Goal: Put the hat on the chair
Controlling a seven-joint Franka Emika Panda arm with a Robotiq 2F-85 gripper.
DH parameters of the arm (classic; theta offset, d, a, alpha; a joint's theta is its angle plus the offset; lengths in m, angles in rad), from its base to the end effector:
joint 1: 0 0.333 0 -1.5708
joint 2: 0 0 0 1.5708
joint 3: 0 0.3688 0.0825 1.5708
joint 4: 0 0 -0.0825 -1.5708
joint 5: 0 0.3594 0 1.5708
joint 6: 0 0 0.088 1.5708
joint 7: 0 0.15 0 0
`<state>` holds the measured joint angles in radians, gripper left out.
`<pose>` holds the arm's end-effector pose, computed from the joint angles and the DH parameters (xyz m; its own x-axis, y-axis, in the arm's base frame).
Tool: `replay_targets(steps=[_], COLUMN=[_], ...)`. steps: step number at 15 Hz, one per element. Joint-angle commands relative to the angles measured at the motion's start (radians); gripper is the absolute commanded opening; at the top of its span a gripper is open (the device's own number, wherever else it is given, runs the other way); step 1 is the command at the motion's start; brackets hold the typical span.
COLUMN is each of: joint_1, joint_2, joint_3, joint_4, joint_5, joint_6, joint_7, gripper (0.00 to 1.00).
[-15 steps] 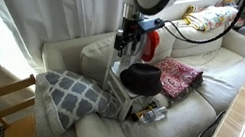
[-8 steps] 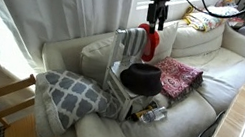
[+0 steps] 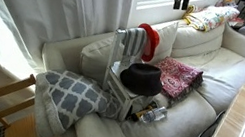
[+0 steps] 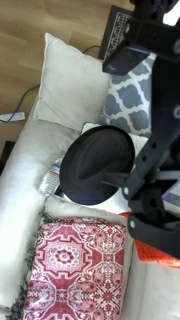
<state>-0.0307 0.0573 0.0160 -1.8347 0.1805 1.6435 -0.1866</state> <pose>0.5200 0.0179 0.4965 0.9650 0.1557 -0.2110 0.1098 -0.9706 -0.2141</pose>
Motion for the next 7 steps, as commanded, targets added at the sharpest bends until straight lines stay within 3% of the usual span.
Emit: replay_targets(steps=[1,7], joint_1=[-0.013,-0.01], joint_2=[-0.06,-0.05], joint_3=[-0.03,-0.038], joint_4=[-0.032,-0.003], joint_5=[0.021,0.0], joint_6=[-0.005,-0.003], joint_7=[0.008,0.003], gripper=[1.0,1.0])
